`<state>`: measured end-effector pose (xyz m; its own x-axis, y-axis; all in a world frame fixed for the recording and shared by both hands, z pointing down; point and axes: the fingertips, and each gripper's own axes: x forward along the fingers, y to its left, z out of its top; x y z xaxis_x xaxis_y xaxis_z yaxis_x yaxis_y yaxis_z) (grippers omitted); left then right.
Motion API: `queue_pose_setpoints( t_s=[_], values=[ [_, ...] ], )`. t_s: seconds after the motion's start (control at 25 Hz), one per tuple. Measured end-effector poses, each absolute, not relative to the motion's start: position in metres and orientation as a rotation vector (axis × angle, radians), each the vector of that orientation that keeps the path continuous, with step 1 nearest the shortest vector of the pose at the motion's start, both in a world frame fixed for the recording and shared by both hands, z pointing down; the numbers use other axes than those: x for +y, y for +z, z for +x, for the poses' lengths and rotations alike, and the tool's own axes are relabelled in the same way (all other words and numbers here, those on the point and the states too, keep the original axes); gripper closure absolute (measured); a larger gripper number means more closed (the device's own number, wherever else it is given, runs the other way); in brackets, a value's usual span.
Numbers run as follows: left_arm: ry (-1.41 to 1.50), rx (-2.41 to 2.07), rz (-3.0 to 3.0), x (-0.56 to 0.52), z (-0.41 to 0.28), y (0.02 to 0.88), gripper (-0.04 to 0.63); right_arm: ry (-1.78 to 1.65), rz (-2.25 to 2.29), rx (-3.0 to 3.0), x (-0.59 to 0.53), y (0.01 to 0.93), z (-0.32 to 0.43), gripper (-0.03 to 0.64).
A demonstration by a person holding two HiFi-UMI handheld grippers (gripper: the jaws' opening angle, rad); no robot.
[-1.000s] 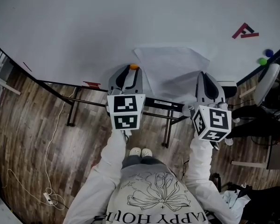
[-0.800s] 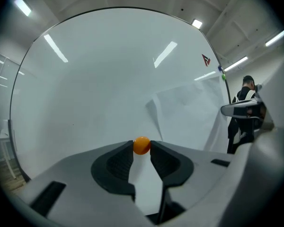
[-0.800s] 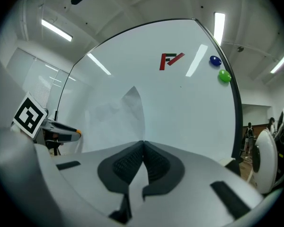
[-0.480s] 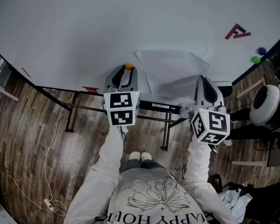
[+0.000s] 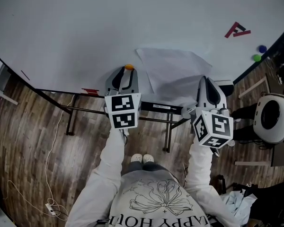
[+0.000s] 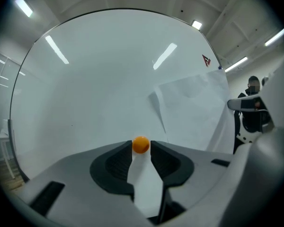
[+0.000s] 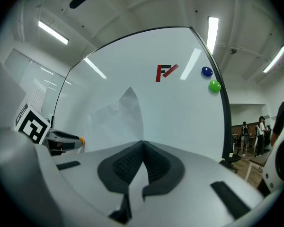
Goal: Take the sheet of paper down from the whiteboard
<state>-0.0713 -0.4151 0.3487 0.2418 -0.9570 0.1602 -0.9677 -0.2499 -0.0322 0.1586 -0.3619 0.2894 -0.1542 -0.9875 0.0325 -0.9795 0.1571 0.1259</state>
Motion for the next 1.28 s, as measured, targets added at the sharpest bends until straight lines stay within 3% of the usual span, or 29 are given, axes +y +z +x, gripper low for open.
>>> queue_pose_setpoints(
  t_s=[0.32, 0.6, 1.28],
  values=[
    [0.101, -1.914, 2.438, -0.380, -0.082, 0.318, 0.485, -0.116, 1.988, -2.340, -0.350, 0.283, 0.148, 0.614],
    [-0.034, -1.937, 2.440, -0.345, -0.093, 0.291, 0.538, -0.088, 1.981, -2.393, -0.334, 0.281, 0.135, 0.614],
    [-0.045, -1.936, 2.441, -0.312, -0.096, 0.283, 0.552, -0.097, 1.969, -2.440, -0.306, 0.272, 0.121, 0.614]
  ],
)
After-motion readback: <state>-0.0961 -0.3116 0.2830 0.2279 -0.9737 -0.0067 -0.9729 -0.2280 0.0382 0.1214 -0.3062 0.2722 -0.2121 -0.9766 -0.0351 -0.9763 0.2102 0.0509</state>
